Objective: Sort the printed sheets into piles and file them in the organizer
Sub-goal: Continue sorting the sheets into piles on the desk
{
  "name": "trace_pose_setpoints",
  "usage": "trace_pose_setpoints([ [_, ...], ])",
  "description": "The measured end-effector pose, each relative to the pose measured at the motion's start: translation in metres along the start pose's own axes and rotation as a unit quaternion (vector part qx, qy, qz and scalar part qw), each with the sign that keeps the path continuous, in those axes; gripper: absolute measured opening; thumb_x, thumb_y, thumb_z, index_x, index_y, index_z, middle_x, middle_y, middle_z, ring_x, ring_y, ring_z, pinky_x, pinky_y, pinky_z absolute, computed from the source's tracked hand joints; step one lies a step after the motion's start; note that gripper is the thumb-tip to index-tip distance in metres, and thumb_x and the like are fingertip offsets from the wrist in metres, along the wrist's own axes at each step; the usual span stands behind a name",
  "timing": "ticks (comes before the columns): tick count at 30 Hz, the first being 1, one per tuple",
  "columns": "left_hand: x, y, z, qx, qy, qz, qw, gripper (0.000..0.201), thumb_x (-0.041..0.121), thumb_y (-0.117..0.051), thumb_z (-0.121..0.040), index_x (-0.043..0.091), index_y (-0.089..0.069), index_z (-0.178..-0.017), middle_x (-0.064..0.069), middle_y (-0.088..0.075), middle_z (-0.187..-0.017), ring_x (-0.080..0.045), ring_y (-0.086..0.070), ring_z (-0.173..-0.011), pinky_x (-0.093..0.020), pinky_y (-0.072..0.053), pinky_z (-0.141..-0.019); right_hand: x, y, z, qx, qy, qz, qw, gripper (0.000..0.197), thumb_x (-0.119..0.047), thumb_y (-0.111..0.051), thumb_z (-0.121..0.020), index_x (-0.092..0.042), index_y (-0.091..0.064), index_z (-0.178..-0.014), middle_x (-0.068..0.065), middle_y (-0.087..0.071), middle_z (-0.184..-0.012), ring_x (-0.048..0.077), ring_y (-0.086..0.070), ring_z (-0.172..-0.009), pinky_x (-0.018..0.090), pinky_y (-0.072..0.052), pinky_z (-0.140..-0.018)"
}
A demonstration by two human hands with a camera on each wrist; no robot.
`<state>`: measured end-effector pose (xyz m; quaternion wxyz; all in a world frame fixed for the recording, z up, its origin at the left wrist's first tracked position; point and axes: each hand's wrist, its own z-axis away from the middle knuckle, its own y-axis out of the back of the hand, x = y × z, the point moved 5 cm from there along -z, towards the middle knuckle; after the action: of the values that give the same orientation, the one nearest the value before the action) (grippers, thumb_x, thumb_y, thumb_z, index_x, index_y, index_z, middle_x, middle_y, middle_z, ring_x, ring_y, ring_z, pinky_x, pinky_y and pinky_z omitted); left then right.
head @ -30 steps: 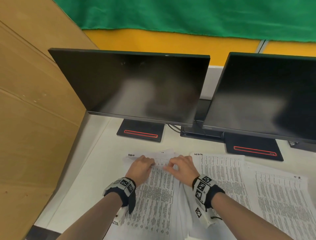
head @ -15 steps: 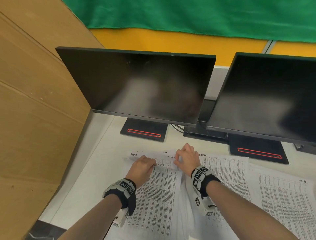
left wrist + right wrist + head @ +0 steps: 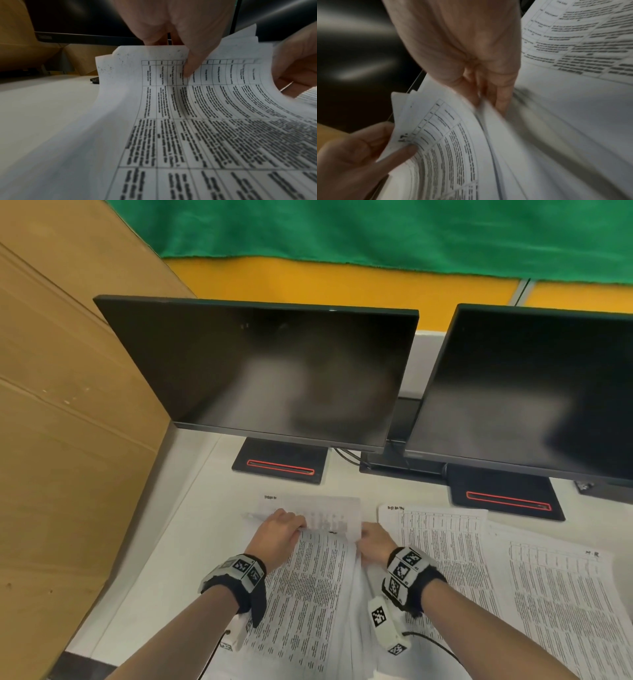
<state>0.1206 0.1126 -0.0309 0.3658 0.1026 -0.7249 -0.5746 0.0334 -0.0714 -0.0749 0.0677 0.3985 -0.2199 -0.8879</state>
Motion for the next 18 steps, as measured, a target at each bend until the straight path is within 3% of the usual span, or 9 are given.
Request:
trace_pose_setpoints([
  [3, 0.000, 0.001, -0.002, -0.007, -0.001, -0.004, 1.000, 0.016, 0.013, -0.045, -0.093, 0.013, -0.061, -0.097, -0.001, -0.064, -0.092, -0.017, -0.049, -0.090, -0.024, -0.038, -0.076, 0.013, 0.025, -0.003, 0.068, -0.043, -0.008, 0.997, 0.050, -0.005, -0.035, -0.086, -0.005, -0.039, -0.135, 0.014, -0.047, -0.138, 0.032, -0.046, -0.125, 0.044, -0.039, -0.107],
  [6, -0.001, 0.000, -0.005, -0.015, -0.004, -0.008, 1.000, 0.016, 0.012, -0.045, -0.093, 0.013, -0.060, -0.098, -0.002, -0.064, -0.093, -0.018, -0.049, -0.091, -0.026, -0.038, -0.077, 0.025, 0.072, 0.007, 0.117, -0.098, 0.011, 0.988, 0.049, -0.003, -0.031, -0.093, -0.001, -0.028, -0.142, 0.017, -0.035, -0.148, 0.033, -0.035, -0.135, 0.039, -0.028, -0.114],
  [9, -0.002, -0.001, -0.007, -0.017, -0.006, -0.007, 1.000, 0.016, 0.012, -0.046, -0.093, 0.013, -0.061, -0.100, -0.002, -0.064, -0.094, -0.019, -0.050, -0.093, -0.028, -0.042, -0.081, 0.053, 0.125, 0.018, 0.174, -0.134, 0.072, 0.973, 0.040, -0.006, -0.038, -0.095, 0.007, -0.040, -0.133, 0.024, -0.043, -0.141, 0.037, -0.042, -0.129, 0.036, -0.033, -0.105],
  [15, 0.000, -0.004, -0.010, -0.026, -0.016, -0.012, 0.999, 0.018, 0.009, -0.047, -0.092, 0.011, -0.061, -0.101, -0.006, -0.065, -0.094, -0.023, -0.051, -0.093, -0.033, -0.044, -0.082, 0.107, 0.173, 0.039, 0.204, -0.192, 0.132, 0.951, 0.033, -0.004, -0.053, -0.086, 0.003, -0.053, -0.119, 0.022, -0.059, -0.121, 0.038, -0.055, -0.112, 0.042, -0.046, -0.098],
  [18, 0.001, -0.005, -0.011, -0.024, -0.018, -0.016, 0.999, 0.017, 0.009, -0.047, -0.091, 0.011, -0.061, -0.101, -0.007, -0.065, -0.094, -0.024, -0.052, -0.093, -0.033, -0.043, -0.081, 0.098, 0.170, 0.049, 0.251, -0.212, 0.145, 0.934, 0.060, -0.012, -0.062, -0.083, -0.009, -0.033, -0.135, 0.020, -0.050, -0.128, 0.037, -0.049, -0.118, 0.047, -0.042, -0.099],
])
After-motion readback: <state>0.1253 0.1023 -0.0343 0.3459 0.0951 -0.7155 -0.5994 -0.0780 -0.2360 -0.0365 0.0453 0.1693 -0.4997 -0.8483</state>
